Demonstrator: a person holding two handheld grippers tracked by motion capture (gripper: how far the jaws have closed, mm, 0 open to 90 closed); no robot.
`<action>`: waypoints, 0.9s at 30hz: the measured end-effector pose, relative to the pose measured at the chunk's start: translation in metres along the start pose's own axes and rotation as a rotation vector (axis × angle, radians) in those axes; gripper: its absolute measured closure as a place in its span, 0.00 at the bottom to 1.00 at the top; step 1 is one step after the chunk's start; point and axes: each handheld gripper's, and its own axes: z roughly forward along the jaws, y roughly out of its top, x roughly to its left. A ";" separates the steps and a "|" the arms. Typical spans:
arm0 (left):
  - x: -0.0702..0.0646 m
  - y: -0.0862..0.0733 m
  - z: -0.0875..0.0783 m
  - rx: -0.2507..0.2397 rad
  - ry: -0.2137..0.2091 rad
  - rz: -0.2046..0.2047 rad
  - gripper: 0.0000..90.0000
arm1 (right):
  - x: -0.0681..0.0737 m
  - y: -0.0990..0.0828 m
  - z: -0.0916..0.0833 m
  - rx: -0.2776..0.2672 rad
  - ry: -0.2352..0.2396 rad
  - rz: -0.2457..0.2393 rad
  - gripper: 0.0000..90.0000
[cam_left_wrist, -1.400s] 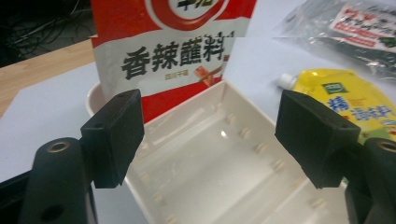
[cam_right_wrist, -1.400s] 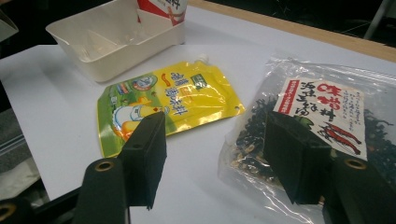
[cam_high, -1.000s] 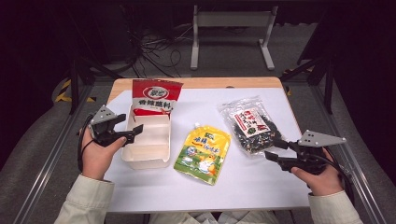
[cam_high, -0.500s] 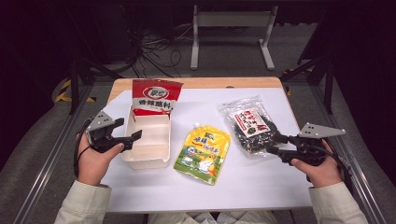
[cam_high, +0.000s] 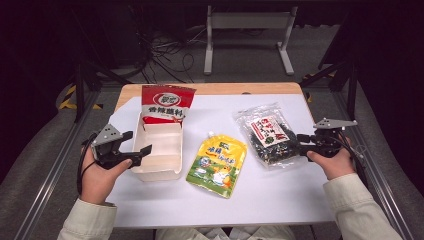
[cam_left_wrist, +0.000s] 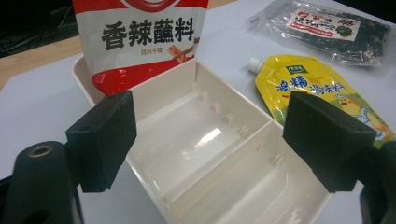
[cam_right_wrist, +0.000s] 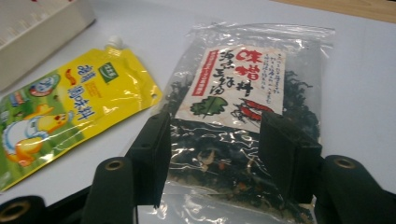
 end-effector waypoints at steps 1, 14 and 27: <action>0.000 0.000 0.000 -0.001 -0.003 -0.003 0.21 | -0.002 0.001 0.003 0.003 -0.004 0.009 0.48; 0.000 -0.001 -0.003 -0.016 0.007 -0.002 0.21 | -0.034 0.005 0.036 0.041 -0.072 0.080 0.42; -0.001 -0.011 -0.016 -0.023 0.032 -0.015 0.20 | -0.055 0.005 0.052 0.072 -0.104 0.130 0.38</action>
